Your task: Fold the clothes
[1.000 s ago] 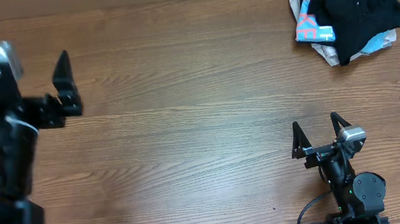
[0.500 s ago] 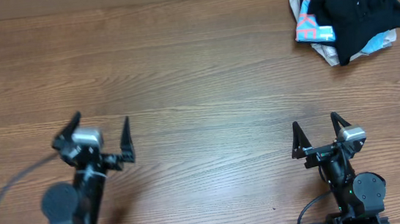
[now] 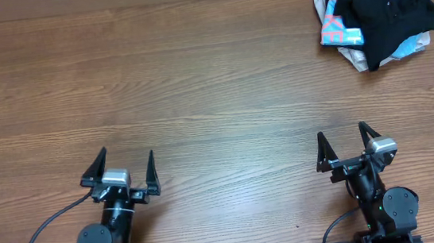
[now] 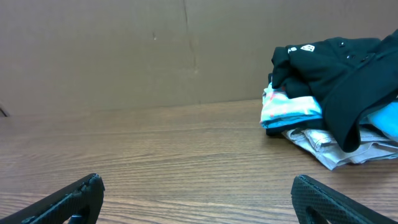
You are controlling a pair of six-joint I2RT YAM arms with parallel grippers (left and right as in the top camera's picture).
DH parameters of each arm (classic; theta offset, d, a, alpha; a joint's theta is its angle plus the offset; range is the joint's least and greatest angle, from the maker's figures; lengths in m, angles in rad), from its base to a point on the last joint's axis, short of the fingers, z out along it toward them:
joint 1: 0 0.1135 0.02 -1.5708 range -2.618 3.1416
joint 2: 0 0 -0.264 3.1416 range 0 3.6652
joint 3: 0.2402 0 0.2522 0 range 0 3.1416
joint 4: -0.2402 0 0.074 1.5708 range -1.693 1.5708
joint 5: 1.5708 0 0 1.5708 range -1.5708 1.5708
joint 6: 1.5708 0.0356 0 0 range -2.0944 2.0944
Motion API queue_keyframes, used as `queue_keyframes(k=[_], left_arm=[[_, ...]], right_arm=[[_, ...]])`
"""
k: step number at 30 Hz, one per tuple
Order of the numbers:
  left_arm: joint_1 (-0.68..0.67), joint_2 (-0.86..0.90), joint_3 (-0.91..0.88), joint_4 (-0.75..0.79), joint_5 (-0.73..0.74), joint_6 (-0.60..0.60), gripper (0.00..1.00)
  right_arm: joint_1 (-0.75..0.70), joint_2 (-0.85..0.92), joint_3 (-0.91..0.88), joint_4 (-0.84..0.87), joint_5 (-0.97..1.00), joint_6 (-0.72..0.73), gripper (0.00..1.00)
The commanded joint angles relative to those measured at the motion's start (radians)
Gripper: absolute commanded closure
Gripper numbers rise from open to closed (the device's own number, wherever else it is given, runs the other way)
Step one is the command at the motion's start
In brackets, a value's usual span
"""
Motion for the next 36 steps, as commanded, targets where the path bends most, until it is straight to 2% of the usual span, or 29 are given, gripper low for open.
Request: queue_keyframes(k=[1, 6, 36], left_arm=[[-0.008, -0.048, -0.016, -0.038, -0.056, -0.013, 0.00], [-0.007, -0.048, -0.016, -0.093, -0.097, -0.014, 0.00], [-0.007, -0.047, -0.016, -0.093, -0.106, -0.013, 0.00]], right_arm=[[-0.002, -0.012, -0.010, 0.006, 0.007, 0.000, 0.00], [-0.002, -0.012, -0.010, 0.006, 0.007, 0.000, 0.00], [-0.002, -0.012, -0.010, 0.006, 0.007, 0.000, 0.00]])
